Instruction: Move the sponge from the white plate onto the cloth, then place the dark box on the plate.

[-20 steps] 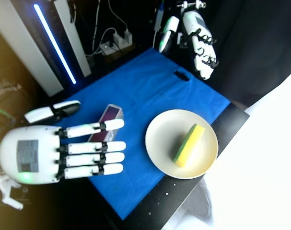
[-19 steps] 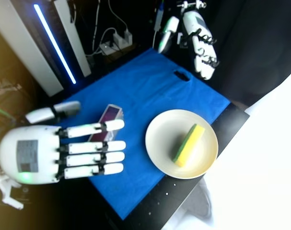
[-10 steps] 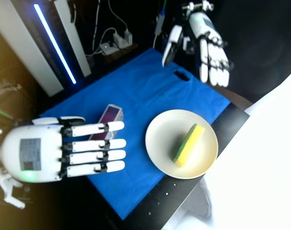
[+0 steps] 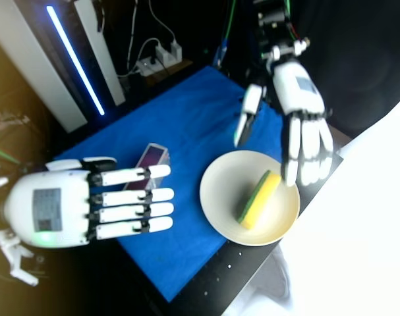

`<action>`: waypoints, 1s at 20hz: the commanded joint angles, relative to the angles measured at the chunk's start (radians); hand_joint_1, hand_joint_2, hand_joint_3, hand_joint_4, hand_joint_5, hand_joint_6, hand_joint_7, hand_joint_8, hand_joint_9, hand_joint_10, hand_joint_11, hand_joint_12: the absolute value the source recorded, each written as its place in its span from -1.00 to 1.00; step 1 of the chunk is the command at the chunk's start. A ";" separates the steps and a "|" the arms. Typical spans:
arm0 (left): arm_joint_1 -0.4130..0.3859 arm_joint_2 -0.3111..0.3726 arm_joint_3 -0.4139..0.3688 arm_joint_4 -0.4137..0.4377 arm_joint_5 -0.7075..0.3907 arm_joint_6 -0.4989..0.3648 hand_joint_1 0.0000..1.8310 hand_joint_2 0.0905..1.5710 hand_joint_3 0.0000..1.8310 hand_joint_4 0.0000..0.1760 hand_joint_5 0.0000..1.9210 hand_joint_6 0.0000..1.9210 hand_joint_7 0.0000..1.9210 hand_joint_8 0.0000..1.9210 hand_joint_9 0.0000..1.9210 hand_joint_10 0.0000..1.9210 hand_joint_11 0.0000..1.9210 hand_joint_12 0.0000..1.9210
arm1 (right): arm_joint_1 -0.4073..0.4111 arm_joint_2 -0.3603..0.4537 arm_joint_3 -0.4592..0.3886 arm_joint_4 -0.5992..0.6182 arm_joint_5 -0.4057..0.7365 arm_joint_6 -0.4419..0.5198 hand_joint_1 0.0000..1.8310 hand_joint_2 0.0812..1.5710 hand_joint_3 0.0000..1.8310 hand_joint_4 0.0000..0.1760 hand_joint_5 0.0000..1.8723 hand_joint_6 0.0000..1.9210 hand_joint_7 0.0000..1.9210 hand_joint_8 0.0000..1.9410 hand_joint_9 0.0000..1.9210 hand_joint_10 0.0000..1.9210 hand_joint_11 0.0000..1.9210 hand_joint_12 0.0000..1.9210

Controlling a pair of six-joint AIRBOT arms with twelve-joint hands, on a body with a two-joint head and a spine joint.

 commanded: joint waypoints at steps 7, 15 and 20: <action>-0.038 -0.117 0.163 -0.010 0.022 -0.001 0.31 0.42 -1.00 -1.00 0.01 -0.10 -0.10 0.25 -0.01 -0.92 -0.75 0.33 | 0.015 -0.007 0.011 0.056 0.100 0.008 0.04 0.21 -0.99 0.35 -0.69 -1.00 -0.81 -0.99 -0.92 -0.99 -0.98 -0.98; -0.032 -0.069 0.101 -0.010 -0.073 -0.048 0.32 0.49 -1.00 -1.00 -0.09 0.00 -0.15 0.49 -0.41 0.12 -0.97 0.64 | 0.014 -0.011 0.008 0.056 0.100 0.026 0.08 0.21 -1.00 0.21 -0.68 -1.00 -0.79 -1.00 -0.89 -1.00 -0.97 -0.97; 0.012 0.156 -0.188 0.114 -0.243 -0.049 0.32 0.48 -1.00 -1.00 -0.08 0.00 -0.15 0.49 -0.41 0.12 -0.97 0.64 | 0.014 -0.010 -0.003 0.067 0.100 0.034 0.08 0.21 -1.00 0.21 -0.68 -1.00 -0.79 -1.00 -0.89 -1.00 -0.97 -0.97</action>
